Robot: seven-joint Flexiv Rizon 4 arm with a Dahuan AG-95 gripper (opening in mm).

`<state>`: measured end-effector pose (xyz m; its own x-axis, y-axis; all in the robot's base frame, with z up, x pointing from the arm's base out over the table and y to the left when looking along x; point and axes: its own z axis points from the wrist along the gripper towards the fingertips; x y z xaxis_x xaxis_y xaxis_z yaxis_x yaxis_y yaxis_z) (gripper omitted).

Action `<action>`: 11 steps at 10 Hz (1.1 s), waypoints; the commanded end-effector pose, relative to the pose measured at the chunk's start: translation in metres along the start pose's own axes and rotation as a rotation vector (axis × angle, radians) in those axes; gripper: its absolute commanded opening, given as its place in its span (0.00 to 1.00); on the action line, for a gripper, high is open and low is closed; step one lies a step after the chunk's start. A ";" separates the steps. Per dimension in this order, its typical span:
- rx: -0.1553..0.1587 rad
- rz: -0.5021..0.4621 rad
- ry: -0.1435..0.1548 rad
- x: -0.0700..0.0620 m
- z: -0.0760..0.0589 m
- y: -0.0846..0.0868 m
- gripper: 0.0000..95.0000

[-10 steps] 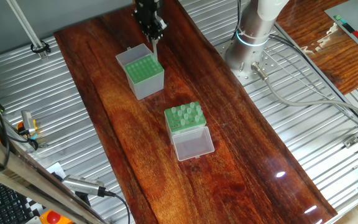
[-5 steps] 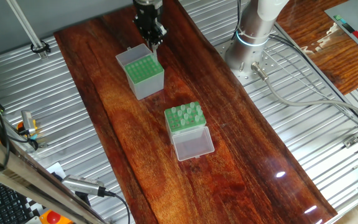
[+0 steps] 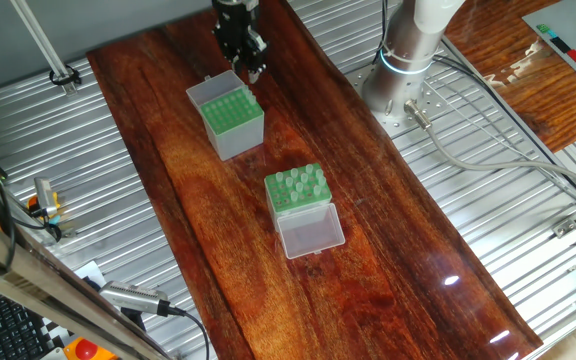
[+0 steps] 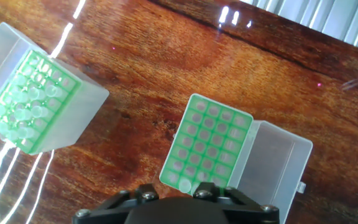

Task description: Transfer all large pipette tips from one holder to another

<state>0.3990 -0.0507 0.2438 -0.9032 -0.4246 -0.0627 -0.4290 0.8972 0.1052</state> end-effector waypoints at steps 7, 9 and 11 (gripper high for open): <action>0.067 0.103 0.028 -0.068 -0.006 0.093 0.00; 0.058 0.068 0.040 -0.068 -0.006 0.093 0.00; 0.049 0.073 0.036 -0.071 -0.003 0.096 0.00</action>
<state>0.4215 0.0640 0.2621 -0.9306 -0.3661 -0.0021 -0.3660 0.9302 0.0294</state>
